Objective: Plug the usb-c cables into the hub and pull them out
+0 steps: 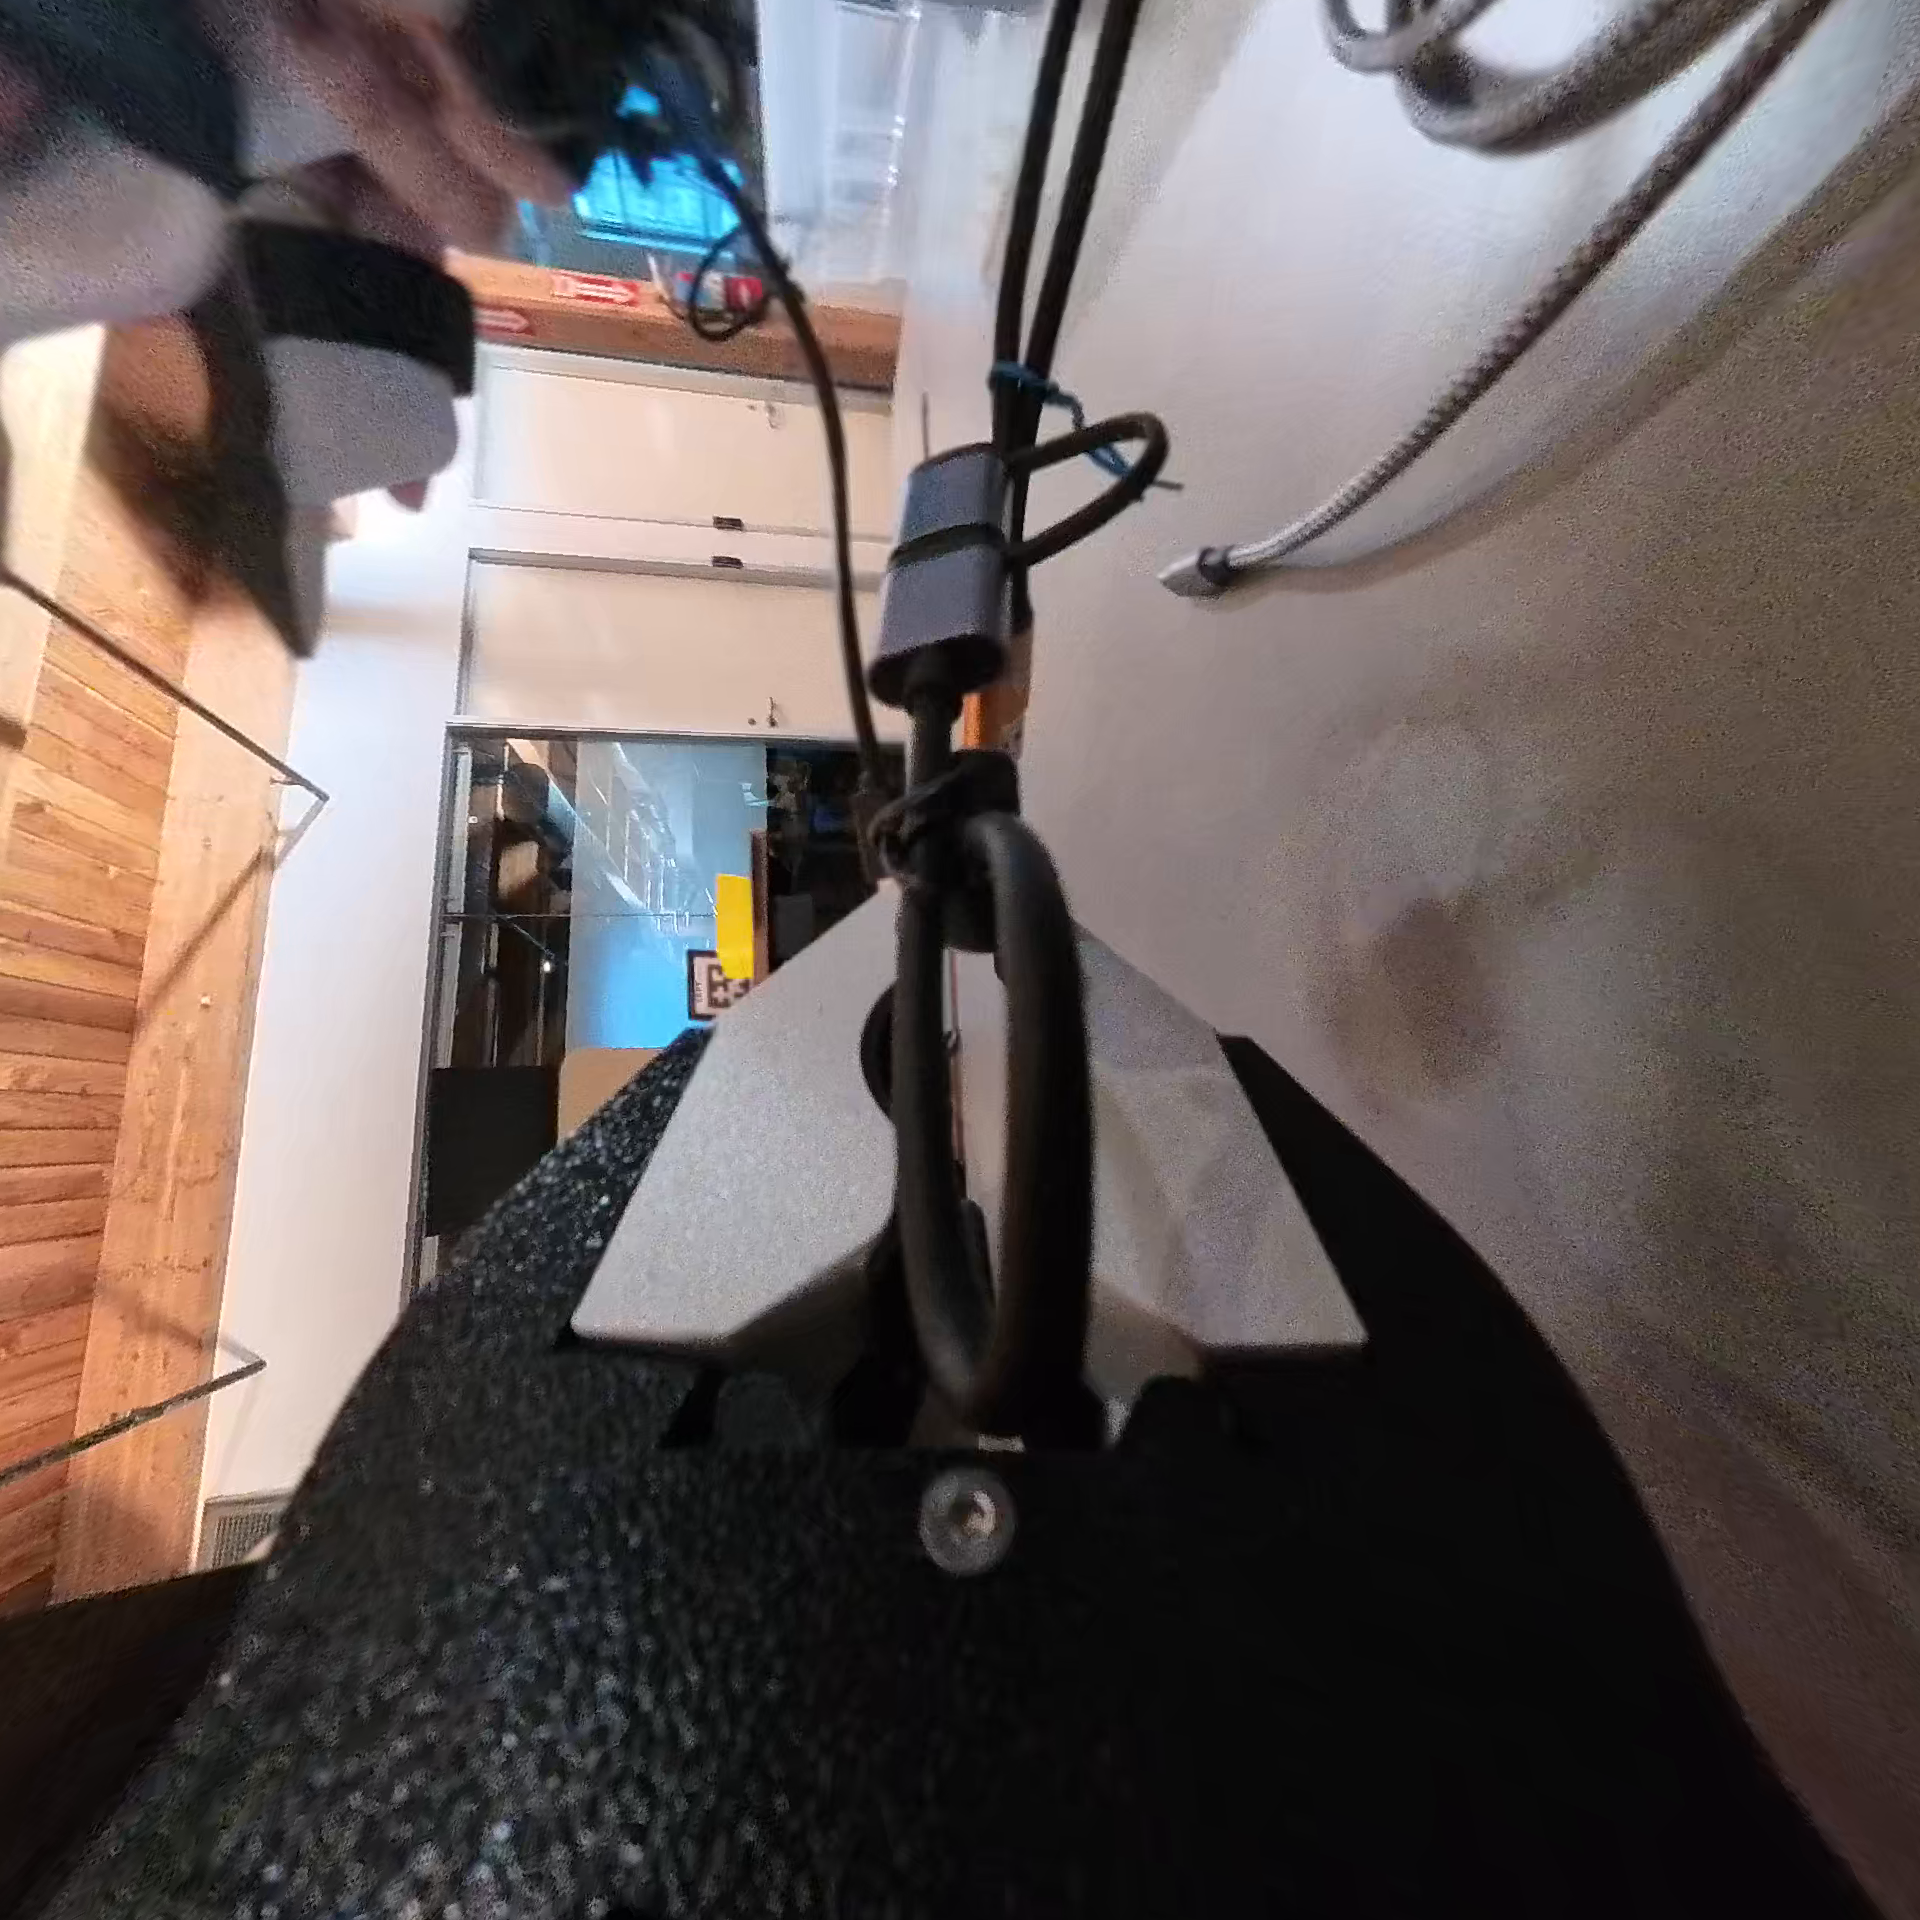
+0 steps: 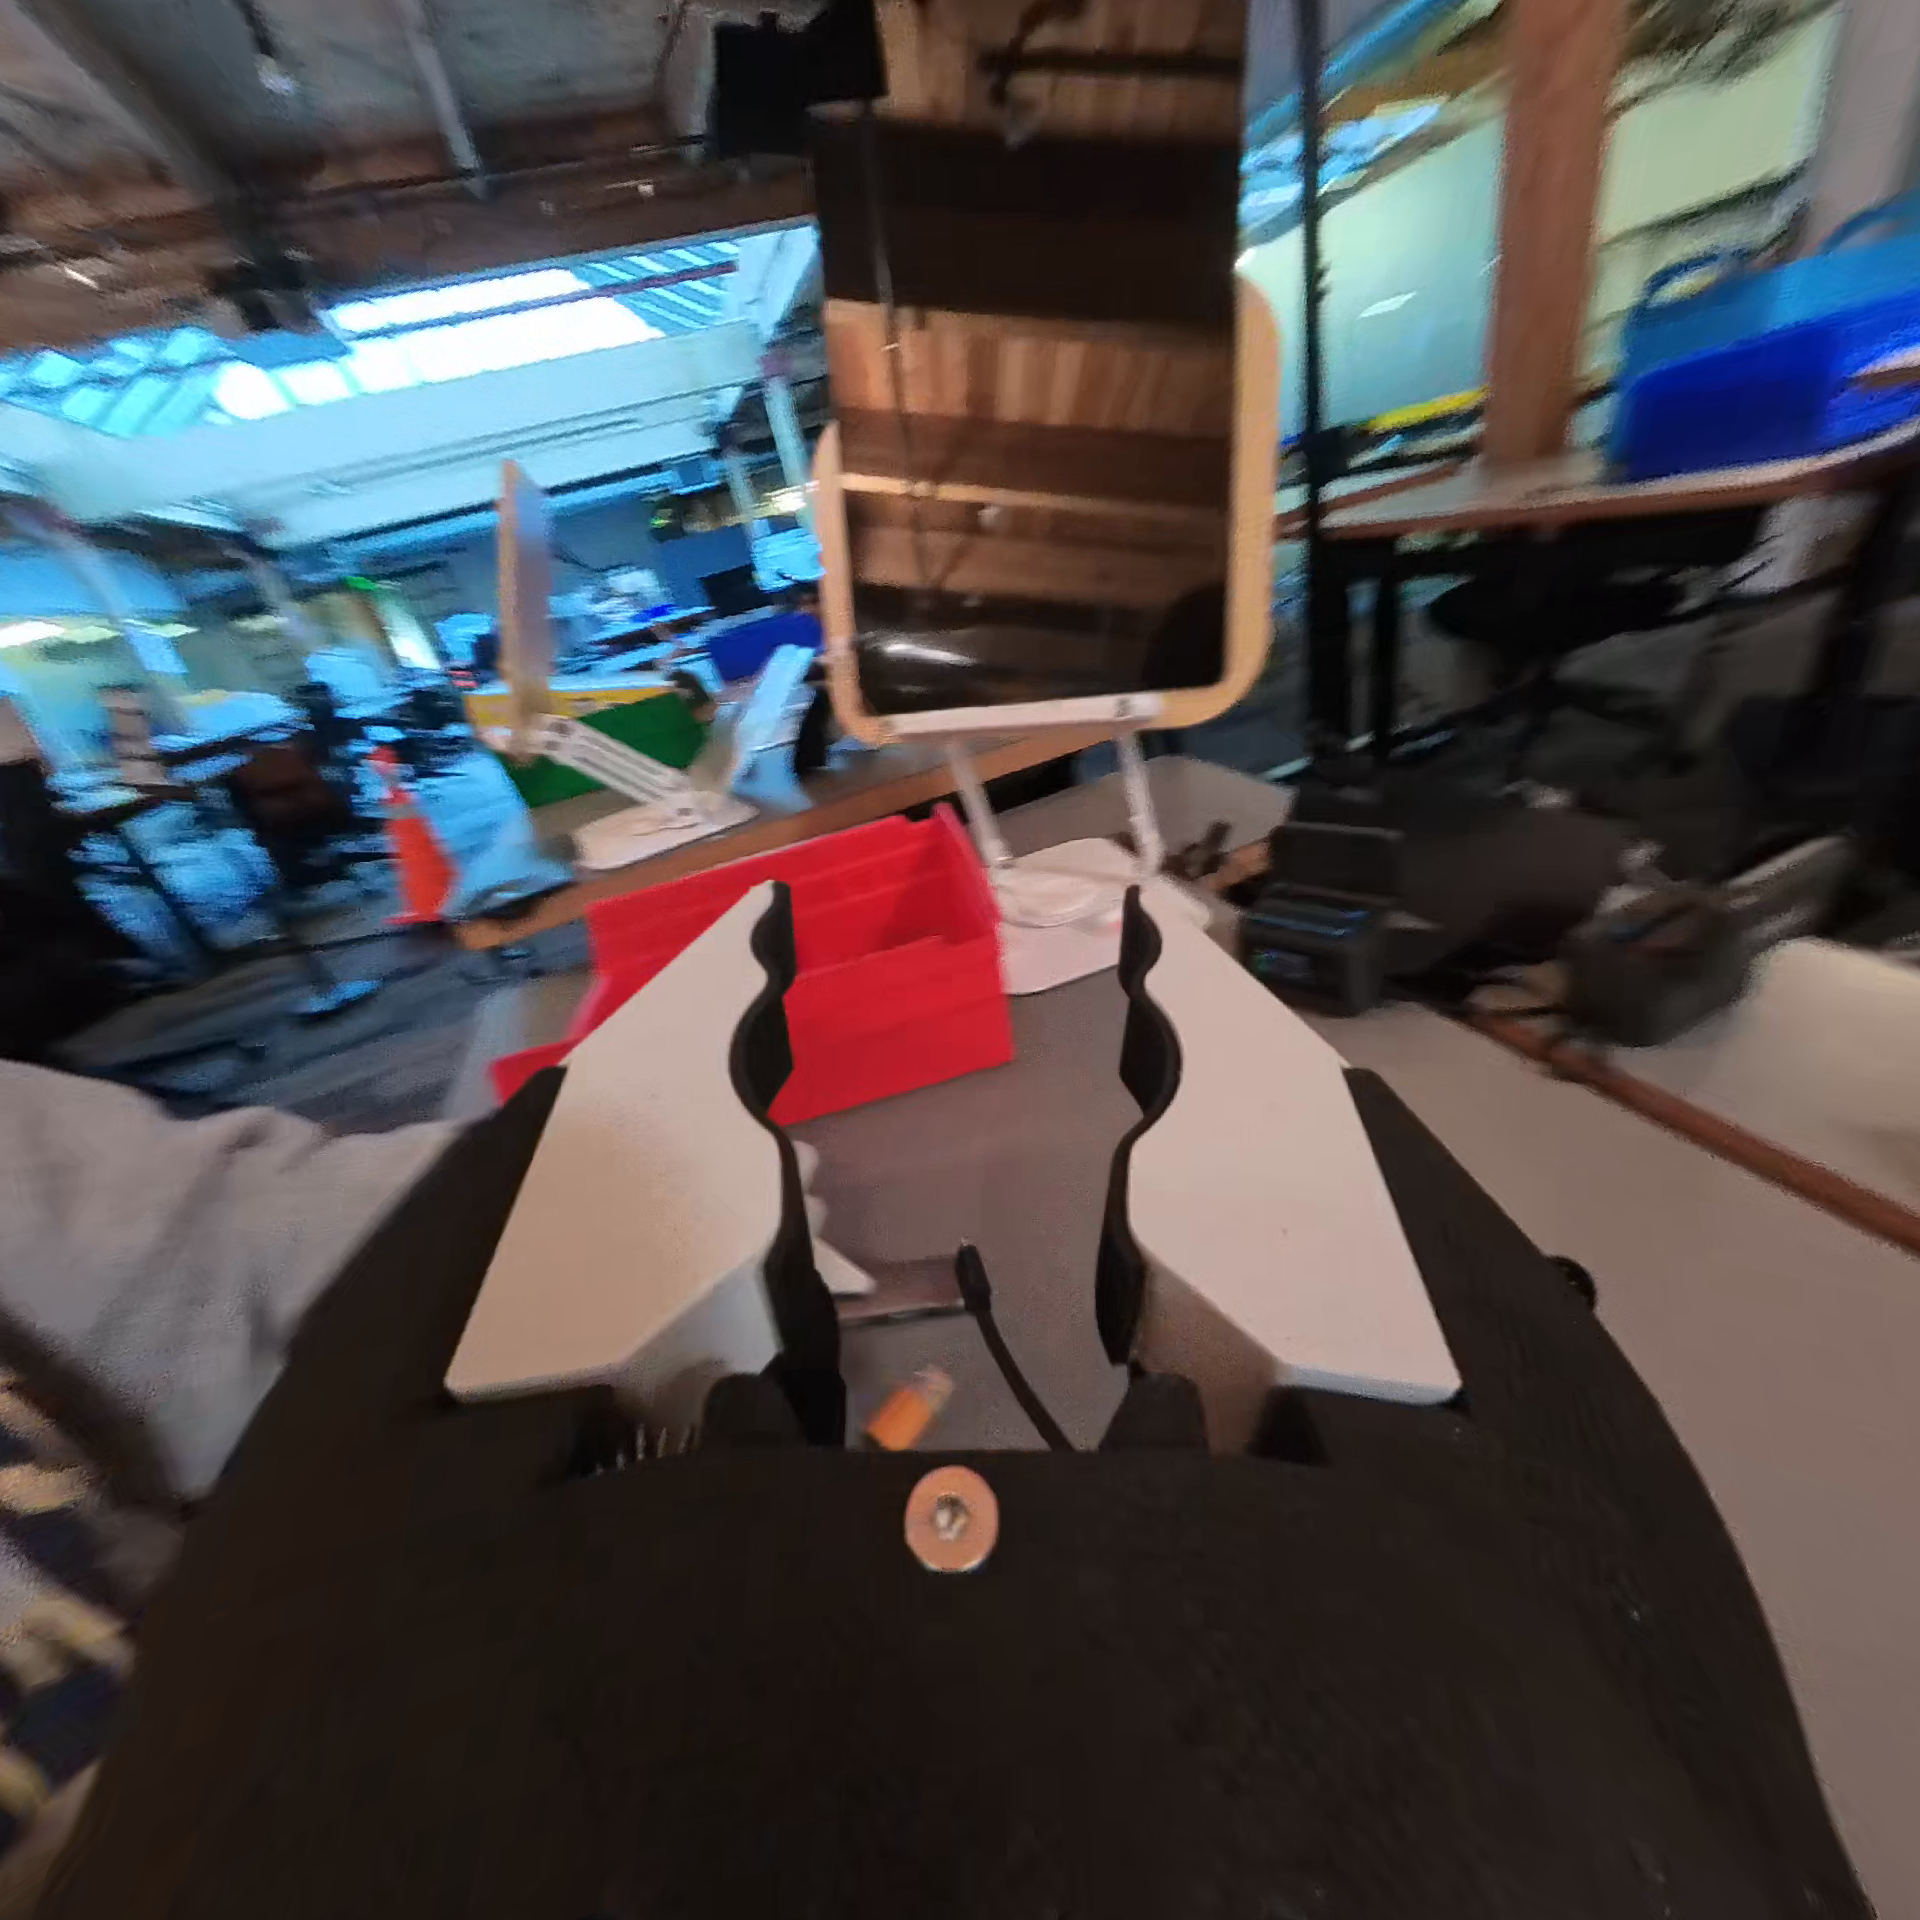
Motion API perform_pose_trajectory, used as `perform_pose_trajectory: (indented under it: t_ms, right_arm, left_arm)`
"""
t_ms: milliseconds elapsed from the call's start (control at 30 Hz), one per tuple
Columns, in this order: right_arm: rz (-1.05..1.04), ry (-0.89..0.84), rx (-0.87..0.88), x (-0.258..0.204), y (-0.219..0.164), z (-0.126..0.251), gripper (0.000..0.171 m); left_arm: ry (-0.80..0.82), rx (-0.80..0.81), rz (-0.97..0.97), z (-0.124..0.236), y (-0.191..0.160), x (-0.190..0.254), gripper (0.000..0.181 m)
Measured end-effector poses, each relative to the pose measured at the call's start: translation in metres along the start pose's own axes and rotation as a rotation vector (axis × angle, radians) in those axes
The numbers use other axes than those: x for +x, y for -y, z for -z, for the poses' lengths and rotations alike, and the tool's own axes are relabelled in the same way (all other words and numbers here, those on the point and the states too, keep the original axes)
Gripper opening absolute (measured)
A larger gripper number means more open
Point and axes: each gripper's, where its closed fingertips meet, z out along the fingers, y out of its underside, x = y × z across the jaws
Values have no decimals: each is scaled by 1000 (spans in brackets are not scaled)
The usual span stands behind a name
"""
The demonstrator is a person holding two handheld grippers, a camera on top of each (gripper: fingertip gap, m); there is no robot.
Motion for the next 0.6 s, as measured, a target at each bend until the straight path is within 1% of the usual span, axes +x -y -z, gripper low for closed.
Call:
perform_pose_trajectory:
  t_ms: [100, 133, 167, 233, 300, 367, 433, 467, 500, 533, 600]
  right_arm:
    - [142, -145, 84, 12, -7, 13, 64]
    - [178, -194, 121, 15, -10, 18, 64]
    - [206, -240, 176, 19, -10, 25, 64]
    - [225, -333, 291, 26, -13, 40, 64]
    - [222, -394, 368, 30, -20, 52, 64]
    - [220, -429, 396, 32, -32, 57, 64]
    - [240, -486, 365, 37, -48, 59, 64]
    - [239, -496, 362, 38, -54, 59, 64]
    - [218, -495, 376, 37, -58, 60, 64]
    - [183, -477, 406, 34, -57, 60, 63]
    - [129, -440, 443, 28, -54, 58, 63]
  left_arm:
    - [49, -13, 62, 2, -4, -12, 10]
    - [74, -35, 91, 3, -8, -18, 14]
    - [97, -48, 115, 5, -12, -23, 11]
    - [138, -42, 144, 9, -12, -32, 12]
    - [181, -36, 134, 14, -13, -39, 10]
    - [211, -23, 157, 20, -16, -48, 11]
    - [230, -46, 183, 27, -30, -54, 12]
    - [223, -40, 206, 30, -34, -55, 10]
    - [212, -23, 233, 31, -33, -55, 13]
    - [196, -6, 250, 29, -29, -53, 9]
    - [124, 2, 227, 19, -17, -38, 10]
